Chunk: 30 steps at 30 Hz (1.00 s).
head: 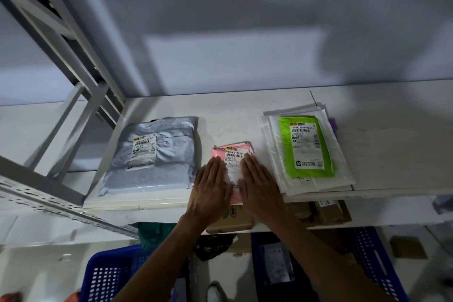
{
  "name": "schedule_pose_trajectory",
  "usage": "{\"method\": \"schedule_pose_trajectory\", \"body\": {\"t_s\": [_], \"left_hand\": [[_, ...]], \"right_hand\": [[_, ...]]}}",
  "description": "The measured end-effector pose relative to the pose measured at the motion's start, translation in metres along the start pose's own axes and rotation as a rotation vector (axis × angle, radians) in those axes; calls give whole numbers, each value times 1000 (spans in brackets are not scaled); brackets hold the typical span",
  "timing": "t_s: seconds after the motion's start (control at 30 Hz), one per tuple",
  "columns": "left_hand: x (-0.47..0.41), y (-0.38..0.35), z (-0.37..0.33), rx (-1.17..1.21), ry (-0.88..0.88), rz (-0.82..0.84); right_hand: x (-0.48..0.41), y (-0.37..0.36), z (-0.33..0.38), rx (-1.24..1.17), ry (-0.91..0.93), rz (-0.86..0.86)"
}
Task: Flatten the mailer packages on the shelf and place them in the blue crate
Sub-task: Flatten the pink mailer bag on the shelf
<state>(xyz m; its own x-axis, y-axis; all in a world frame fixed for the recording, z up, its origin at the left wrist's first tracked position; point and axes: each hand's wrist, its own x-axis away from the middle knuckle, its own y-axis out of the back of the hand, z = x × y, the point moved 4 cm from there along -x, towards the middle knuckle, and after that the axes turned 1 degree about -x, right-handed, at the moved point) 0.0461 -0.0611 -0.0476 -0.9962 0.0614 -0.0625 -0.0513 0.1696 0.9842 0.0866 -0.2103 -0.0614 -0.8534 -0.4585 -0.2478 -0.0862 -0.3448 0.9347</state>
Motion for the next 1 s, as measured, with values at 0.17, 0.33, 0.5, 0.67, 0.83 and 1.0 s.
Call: {"method": "schedule_pose_trajectory", "body": {"t_s": [0.17, 0.33, 0.5, 0.67, 0.83, 1.0], "left_hand": [[4, -15, -13, -16, -199, -38], [9, -18, -13, -68, -164, -4], [4, -8, -11, -39, -118, 12], [-22, 21, -18, -17, -114, -49], [-23, 14, -18, -37, -130, -45], [-28, -4, -10, -57, -147, 21]], "right_hand": [[30, -2, 14, 10, 174, -39], [36, -1, 15, 47, 159, -37], [37, 0, 14, 30, 178, -61], [35, 6, 16, 10, 190, -52], [32, 2, 14, 21, 178, -34], [17, -10, 12, 103, 191, -35]]}}
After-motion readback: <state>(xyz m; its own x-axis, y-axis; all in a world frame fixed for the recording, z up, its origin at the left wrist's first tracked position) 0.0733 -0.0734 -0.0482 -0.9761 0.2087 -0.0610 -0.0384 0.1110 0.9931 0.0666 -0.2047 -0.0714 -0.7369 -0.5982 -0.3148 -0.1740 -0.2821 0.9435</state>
